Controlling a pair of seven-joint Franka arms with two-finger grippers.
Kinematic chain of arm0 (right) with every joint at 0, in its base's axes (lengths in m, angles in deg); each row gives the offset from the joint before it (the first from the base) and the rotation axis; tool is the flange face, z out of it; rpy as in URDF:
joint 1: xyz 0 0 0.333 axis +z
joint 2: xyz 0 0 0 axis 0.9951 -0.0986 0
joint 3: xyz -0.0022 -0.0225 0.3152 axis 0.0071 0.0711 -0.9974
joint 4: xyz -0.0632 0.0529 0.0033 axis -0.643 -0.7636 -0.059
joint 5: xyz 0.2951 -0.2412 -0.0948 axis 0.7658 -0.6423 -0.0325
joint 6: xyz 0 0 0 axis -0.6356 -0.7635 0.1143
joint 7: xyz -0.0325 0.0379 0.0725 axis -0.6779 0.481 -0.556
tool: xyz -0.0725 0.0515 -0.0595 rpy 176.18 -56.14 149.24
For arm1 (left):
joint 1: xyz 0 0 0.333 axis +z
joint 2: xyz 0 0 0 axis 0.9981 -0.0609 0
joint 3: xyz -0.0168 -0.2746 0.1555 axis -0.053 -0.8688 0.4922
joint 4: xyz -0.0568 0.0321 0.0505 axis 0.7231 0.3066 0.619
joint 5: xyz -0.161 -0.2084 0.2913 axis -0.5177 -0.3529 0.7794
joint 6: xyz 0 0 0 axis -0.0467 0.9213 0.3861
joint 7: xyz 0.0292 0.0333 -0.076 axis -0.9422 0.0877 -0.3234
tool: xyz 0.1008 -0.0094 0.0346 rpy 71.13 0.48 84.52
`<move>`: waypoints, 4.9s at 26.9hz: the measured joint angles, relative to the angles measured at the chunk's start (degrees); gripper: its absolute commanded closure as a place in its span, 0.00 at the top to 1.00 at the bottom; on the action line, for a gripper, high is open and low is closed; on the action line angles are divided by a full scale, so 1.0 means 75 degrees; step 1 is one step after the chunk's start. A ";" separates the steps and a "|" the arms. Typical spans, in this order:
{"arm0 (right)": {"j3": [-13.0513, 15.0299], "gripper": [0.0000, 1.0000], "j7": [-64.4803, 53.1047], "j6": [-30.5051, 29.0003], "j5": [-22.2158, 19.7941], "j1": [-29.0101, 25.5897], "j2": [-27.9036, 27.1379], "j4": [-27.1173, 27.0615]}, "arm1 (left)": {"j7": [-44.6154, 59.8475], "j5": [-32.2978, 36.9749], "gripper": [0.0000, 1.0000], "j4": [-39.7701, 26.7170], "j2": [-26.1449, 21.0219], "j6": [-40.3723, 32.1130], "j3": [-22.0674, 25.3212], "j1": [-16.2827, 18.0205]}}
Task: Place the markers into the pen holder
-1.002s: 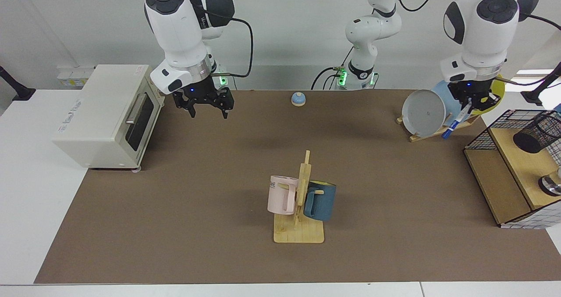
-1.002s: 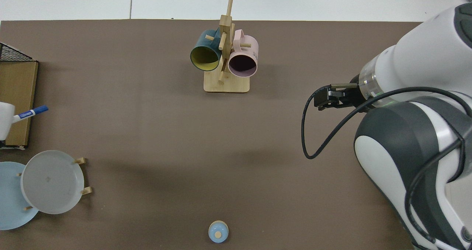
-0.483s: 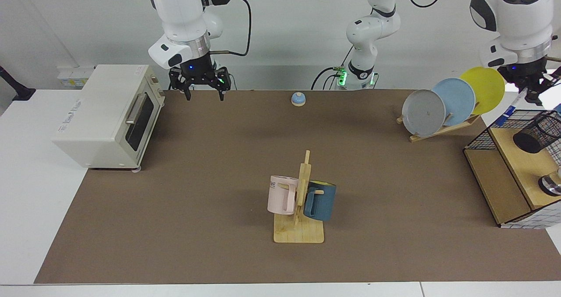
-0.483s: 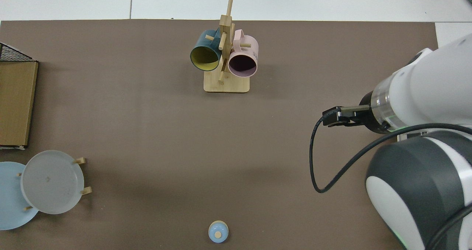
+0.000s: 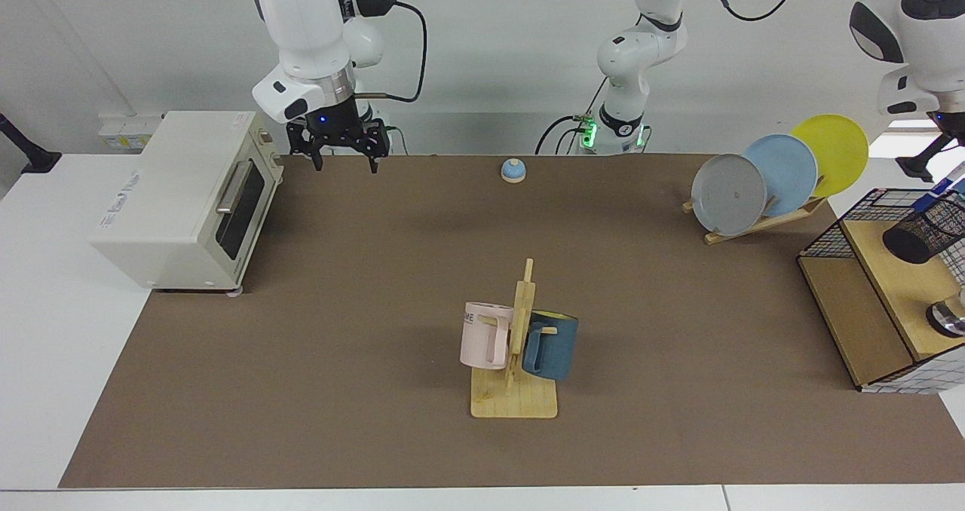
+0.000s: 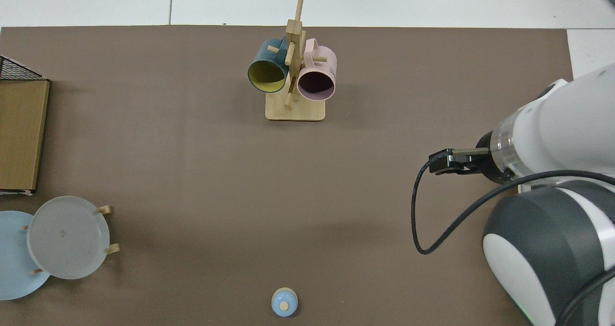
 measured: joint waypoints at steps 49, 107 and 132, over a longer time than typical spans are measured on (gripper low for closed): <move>0.0013 1.00 -0.0002 -0.0083 0.0059 -0.0298 0.0044 0.0043 | -0.2852 0.0863 0.00 0.0763 -0.1534 0.0962 0.0123 0.0677; 0.0013 1.00 -0.0002 -0.0084 0.0060 -0.0299 0.0050 0.0043 | -0.2789 -0.0779 0.97 0.0388 -0.1536 0.1252 0.0175 0.0801; 0.0013 1.00 -0.0002 -0.0084 0.0060 -0.0299 0.0051 0.0043 | 0.0156 -0.4265 1.00 0.1006 -0.0055 -0.1798 0.4209 -0.3790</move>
